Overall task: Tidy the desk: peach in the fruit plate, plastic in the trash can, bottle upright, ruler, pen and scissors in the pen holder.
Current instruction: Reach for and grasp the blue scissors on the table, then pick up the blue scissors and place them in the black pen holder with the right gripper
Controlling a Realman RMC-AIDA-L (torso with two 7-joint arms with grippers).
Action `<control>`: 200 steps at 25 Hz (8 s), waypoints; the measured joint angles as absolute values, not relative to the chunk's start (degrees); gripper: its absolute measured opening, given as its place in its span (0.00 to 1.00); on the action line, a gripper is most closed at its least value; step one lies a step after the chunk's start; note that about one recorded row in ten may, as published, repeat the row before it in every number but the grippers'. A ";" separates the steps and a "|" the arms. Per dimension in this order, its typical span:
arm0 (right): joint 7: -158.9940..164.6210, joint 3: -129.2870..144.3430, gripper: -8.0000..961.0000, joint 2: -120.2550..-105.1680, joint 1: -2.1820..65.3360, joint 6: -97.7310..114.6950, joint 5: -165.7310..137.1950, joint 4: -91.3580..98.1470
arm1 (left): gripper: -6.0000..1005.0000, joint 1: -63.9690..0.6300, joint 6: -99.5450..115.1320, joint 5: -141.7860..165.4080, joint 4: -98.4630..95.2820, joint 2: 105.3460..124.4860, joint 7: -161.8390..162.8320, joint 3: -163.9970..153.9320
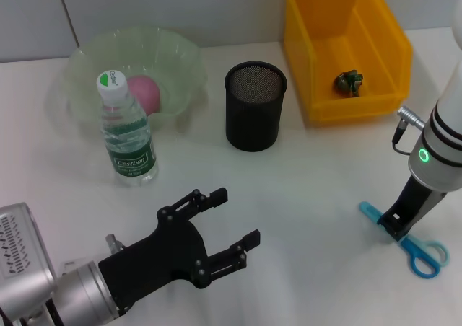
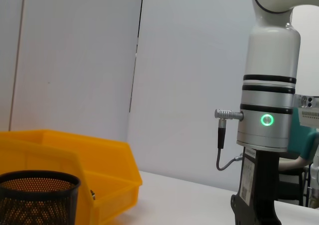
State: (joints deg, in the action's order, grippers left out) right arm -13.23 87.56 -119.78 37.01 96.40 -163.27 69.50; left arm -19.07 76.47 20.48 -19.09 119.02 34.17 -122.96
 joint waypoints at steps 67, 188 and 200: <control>-5.06 90.39 0.26 -119.60 33.41 93.98 -160.58 72.88 | 0.79 -18.46 76.56 20.48 -19.27 119.17 34.21 -124.19; 29.46 76.33 0.32 -120.01 35.59 64.65 -36.54 14.02 | 0.79 -14.30 92.09 21.19 -8.16 117.54 22.68 -104.68; 29.47 76.89 0.33 -120.00 38.71 60.52 -36.65 9.21 | 0.79 -14.59 92.68 21.86 -8.18 117.09 22.71 -104.68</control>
